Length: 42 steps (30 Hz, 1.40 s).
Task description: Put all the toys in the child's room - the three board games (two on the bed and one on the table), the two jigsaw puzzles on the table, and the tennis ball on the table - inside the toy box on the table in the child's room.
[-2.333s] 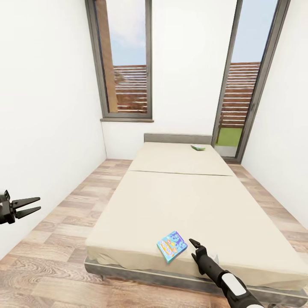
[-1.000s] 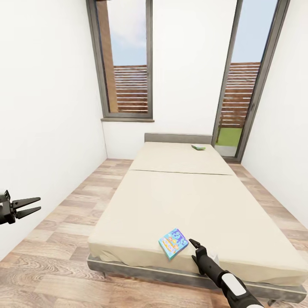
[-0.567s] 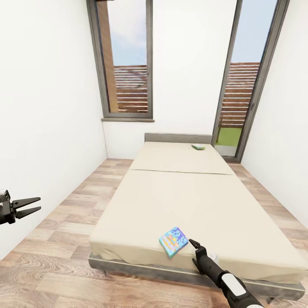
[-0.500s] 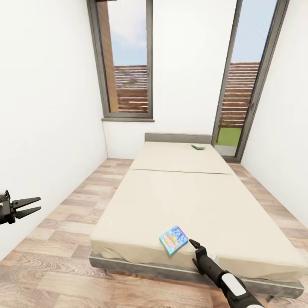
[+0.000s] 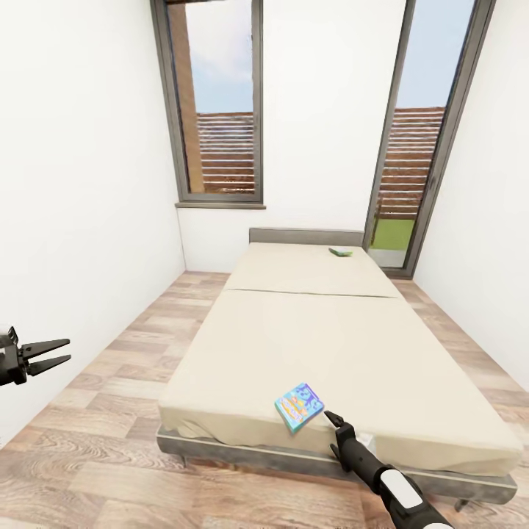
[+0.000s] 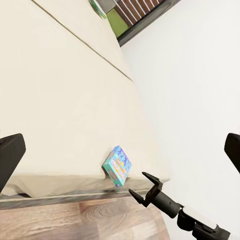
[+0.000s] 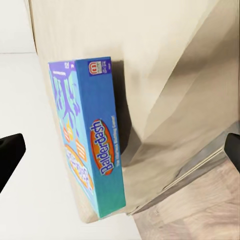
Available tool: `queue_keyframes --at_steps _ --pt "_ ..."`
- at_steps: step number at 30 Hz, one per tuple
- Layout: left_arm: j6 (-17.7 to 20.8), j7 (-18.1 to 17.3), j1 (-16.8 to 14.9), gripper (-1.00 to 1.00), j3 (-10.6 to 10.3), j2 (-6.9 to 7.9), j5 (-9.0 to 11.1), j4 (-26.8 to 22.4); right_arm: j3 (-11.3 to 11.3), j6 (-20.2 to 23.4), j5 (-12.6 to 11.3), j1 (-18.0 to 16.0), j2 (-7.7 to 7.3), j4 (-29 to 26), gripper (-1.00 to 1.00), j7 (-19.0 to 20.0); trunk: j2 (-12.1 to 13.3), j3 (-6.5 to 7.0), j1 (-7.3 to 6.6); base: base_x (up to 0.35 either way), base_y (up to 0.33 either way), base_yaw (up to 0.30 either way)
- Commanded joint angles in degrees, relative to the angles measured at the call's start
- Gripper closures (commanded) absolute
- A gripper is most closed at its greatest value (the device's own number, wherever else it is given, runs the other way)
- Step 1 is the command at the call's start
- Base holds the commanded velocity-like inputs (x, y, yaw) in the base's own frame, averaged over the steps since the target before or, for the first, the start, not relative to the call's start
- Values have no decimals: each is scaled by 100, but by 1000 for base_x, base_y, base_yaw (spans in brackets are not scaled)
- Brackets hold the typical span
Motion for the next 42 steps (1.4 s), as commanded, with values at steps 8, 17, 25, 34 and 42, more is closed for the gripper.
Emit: queue_keyframes --at_steps 8,17,25,34,42 --pt "61 -27 -5 -100 1 0 -10 1 -26 43 -40 -4 1 1 -100 3 -3 -6 -2 -56 66 0" --pt "61 -27 -5 -100 1 0 -11 1 -18 -168 -40 -4 1 1 -100 3 -3 -6 -2 -3 99 0" --pt "61 -27 -5 -100 1 5 -10 1 -14 -186 -40 -4 1 1 -100 3 -3 -6 -2 4 23 0" --pt "61 -27 -5 -100 1 2 -13 1 -17 -188 -40 -4 1 1 -100 3 -3 -6 -2 0 33 0" --pt "61 -27 -5 -100 1 1 -15 1 -15 -188 -40 -4 1 1 -100 3 -3 -6 -2 0 28 0"
